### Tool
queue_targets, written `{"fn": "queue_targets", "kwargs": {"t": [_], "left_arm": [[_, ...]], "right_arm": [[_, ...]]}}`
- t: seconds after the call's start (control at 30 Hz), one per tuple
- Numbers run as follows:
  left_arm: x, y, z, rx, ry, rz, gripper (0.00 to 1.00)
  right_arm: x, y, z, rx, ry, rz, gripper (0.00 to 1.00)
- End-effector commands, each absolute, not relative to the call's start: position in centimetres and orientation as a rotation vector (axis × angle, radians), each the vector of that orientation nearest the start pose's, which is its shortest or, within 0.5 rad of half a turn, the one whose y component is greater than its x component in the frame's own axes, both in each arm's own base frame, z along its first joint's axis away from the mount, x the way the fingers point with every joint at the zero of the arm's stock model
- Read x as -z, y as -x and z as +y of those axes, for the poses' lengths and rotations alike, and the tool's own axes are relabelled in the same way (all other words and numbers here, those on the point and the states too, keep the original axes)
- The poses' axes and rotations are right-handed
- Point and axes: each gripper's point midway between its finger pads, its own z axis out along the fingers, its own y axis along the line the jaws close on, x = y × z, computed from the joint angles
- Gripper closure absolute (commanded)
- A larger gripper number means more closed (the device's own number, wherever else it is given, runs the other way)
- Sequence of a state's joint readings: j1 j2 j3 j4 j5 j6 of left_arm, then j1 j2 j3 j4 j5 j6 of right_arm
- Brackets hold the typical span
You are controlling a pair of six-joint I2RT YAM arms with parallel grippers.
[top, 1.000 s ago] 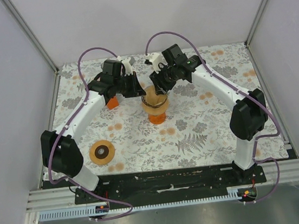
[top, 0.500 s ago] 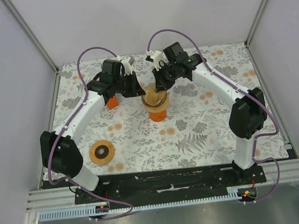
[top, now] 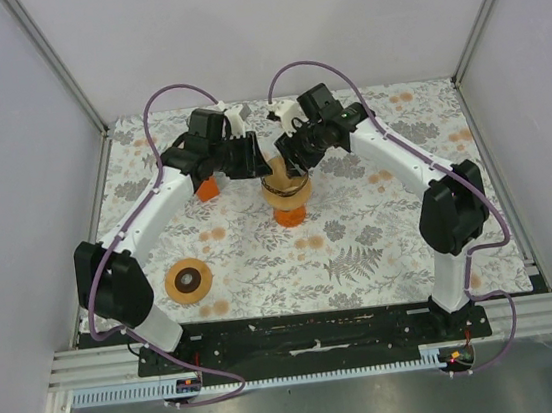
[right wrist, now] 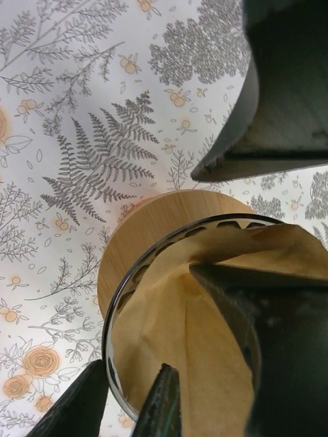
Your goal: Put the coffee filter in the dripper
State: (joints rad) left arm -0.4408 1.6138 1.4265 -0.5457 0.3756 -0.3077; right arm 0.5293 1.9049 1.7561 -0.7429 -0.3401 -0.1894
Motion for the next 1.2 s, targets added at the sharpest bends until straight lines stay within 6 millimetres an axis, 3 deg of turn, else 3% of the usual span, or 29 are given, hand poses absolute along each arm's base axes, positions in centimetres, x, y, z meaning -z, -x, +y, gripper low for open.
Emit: {"fn": "queue_targets", "kwargs": {"t": [0.0, 0.13, 0.2, 0.57, 0.77, 1.0, 1.17], "left_arm": [[-23.8, -35.6, -25.9, 0.833, -0.437, 2.258, 0.55], [-25.0, -35.9, -25.9, 0.827, -0.447, 2.229, 0.50], [-25.5, -35.8, -25.9, 0.829, -0.455, 2.217, 0.48], [-26.2, -35.8, -25.7, 0.811, -0.480, 2.204, 0.43], [-27.9, -36.2, -25.4, 0.796, -0.489, 2.165, 0.38], [-28.1, -36.9, -24.5, 0.814, -0.451, 2.171, 0.36], [-28.5, -38.7, -21.3, 0.790, -0.347, 2.168, 0.36]], "right_arm": [[-18.1, -38.5, 28.2, -0.540, 1.027, 2.238, 0.36], [-20.1, -38.7, 28.1, -0.526, 1.026, 2.189, 0.20], [-21.0, -38.6, 27.9, -0.517, 1.029, 2.168, 0.02], [-26.4, -37.7, 28.3, -0.568, 1.046, 2.023, 0.02], [-29.5, -36.7, 28.0, -0.578, 1.042, 1.947, 0.02], [-32.6, -33.9, 28.2, -0.661, 1.052, 1.863, 0.02], [-33.9, -30.0, 30.9, -0.619, 1.205, 1.674, 0.16]]}}
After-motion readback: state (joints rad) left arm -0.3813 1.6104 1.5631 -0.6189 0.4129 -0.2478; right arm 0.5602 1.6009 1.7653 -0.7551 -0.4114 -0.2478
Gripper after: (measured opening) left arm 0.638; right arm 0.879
